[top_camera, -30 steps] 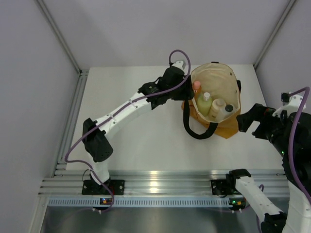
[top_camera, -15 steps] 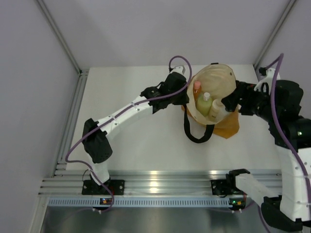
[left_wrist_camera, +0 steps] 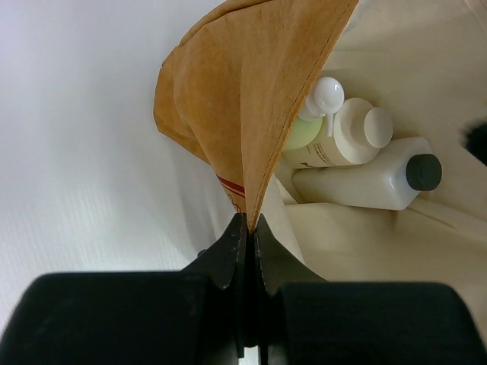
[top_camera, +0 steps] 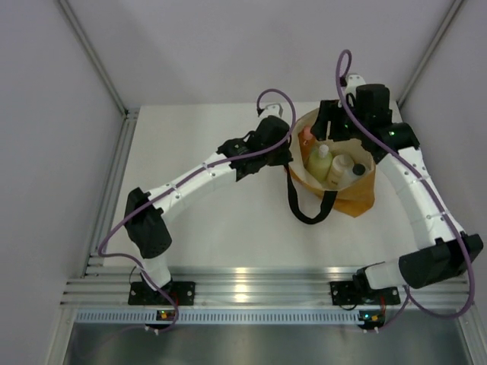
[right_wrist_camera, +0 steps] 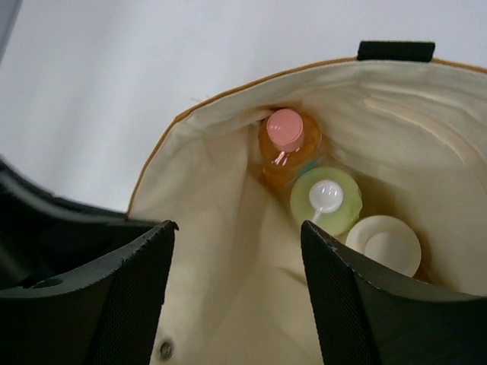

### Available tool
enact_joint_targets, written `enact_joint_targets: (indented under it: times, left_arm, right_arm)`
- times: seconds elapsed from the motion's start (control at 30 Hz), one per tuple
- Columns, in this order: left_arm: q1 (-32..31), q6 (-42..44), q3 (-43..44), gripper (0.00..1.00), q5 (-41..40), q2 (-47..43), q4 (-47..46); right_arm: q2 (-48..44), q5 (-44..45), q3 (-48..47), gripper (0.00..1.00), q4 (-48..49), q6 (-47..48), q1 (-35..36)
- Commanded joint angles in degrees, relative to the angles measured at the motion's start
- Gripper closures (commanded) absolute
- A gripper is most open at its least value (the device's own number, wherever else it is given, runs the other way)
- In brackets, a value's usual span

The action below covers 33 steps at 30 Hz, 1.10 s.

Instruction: Take the personal care products out of the canvas bag

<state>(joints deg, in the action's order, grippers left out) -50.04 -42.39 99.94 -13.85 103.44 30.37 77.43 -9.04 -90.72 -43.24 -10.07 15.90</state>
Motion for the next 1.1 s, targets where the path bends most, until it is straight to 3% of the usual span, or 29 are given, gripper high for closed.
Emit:
enact_joint_targets:
  times: [0.0, 0.33, 0.8, 1.07]
  left_arm:
    - [-0.06, -2.34, 2.36, 1.00, -3.55, -2.63, -1.63]
    - [0.03, -8.85, 7.01, 1.00, -3.39, -0.35, -1.63]
    - [0.03, -7.36, 10.71, 1.00, 0.75, 3.35, -1.63]
    - [0.03, -6.92, 11.33, 1.00, 1.81, 4.49, -1.63]
  right_arm:
    - [3.51, 5.16, 1.15, 0.36, 10.01, 3.73, 1.41]
    - [11.24, 10.25, 9.50, 0.44, 28.03, 3.74, 1.68]
    - [18.02, 9.91, 11.43, 0.44, 33.13, 2.50, 3.43]
    - [17.85, 12.20, 14.60, 0.67, 34.54, 4.70, 4.40]
